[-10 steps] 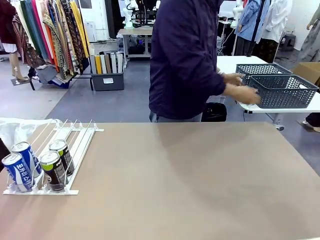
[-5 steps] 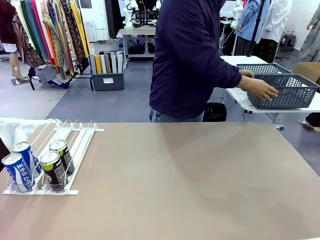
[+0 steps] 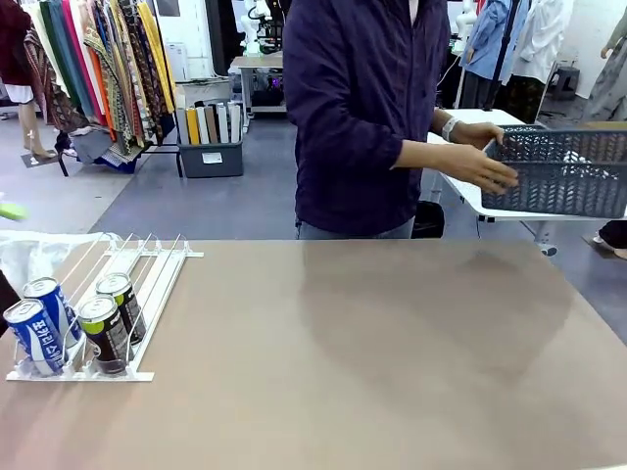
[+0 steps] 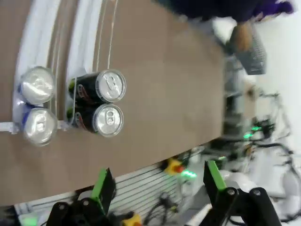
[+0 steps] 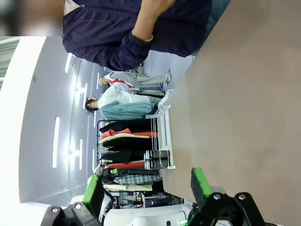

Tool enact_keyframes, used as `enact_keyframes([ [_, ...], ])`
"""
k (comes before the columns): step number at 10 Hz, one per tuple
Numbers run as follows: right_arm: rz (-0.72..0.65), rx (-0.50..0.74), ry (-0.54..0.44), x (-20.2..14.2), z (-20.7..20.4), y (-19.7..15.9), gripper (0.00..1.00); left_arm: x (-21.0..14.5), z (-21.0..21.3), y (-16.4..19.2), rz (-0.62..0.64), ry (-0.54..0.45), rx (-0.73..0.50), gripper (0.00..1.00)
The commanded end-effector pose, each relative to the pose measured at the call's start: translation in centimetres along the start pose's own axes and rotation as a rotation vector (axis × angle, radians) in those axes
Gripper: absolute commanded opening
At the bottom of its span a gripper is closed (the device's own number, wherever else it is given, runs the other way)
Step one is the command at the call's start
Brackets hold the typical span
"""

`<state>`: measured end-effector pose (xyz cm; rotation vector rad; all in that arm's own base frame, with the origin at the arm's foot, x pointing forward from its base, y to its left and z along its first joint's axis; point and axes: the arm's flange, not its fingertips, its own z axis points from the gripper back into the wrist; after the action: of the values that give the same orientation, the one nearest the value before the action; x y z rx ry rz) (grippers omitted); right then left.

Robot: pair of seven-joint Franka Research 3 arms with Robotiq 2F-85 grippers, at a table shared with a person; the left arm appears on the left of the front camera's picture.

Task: Retrieve and store the cans from the dispenser.
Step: Pick up one can from the Automatic Can Dispenser and place it in the middle of the table.

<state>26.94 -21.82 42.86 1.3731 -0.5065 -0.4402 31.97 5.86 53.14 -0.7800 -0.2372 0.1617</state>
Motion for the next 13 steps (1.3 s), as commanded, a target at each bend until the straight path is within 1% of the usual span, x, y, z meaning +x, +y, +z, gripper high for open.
enact_keyframes([
  [1, -0.006, 0.010, 0.003, -0.1, 0.2, 0.3, 1.00, 0.3, -4.3, -2.6, -0.165, 0.146, 0.368, 1.00],
  [2, -0.006, 0.010, 0.003, -0.1, 0.2, 0.3, 1.00, -0.1, -6.3, -3.6, -0.208, 0.169, 0.496, 1.00],
  [3, -0.006, 0.010, 0.003, -0.1, 0.2, 0.3, 1.00, -0.7, -7.5, -4.4, -0.264, 0.184, 0.586, 1.00],
  [4, -0.006, 0.010, 0.003, -0.1, 0.2, 0.3, 1.00, -0.9, -8.0, -5.5, -0.303, 0.159, 0.519, 1.00],
  [5, -0.006, 0.010, 0.003, -0.1, 0.2, 0.3, 1.00, -0.9, -8.1, -5.4, -0.201, 0.160, 0.451, 1.00],
  [7, -0.006, 0.010, 0.003, -0.1, 0.2, 0.3, 1.00, -0.9, -8.1, -5.4, -0.201, 0.160, 0.451, 1.00],
  [8, -0.006, 0.010, 0.003, -0.1, 0.2, 0.3, 1.00, -1.1, -8.6, -5.8, -0.251, 0.185, 0.497, 1.00],
  [9, -0.006, 0.010, 0.003, -0.1, 0.2, 0.3, 1.00, -0.5, -8.9, -5.8, -0.217, 0.138, 0.470, 1.00],
  [10, -0.006, 0.010, 0.003, -0.1, 0.2, 0.3, 1.00, -0.7, -10.4, -5.9, -0.211, 0.126, 0.524, 1.00],
  [11, -0.006, 0.010, 0.003, -0.1, 0.2, 0.3, 1.00, -0.9, -11.6, -6.0, -0.209, 0.121, 0.517, 1.00],
  [12, -0.006, 0.010, 0.003, -0.1, 0.2, 0.3, 1.00, -0.9, -13.5, -5.5, -0.166, 0.061, 0.553, 1.00],
  [13, -0.006, 0.010, 0.003, -0.1, 0.2, 0.3, 1.00, -0.9, -14.6, -4.8, -0.151, 0.053, 0.593, 1.00],
])
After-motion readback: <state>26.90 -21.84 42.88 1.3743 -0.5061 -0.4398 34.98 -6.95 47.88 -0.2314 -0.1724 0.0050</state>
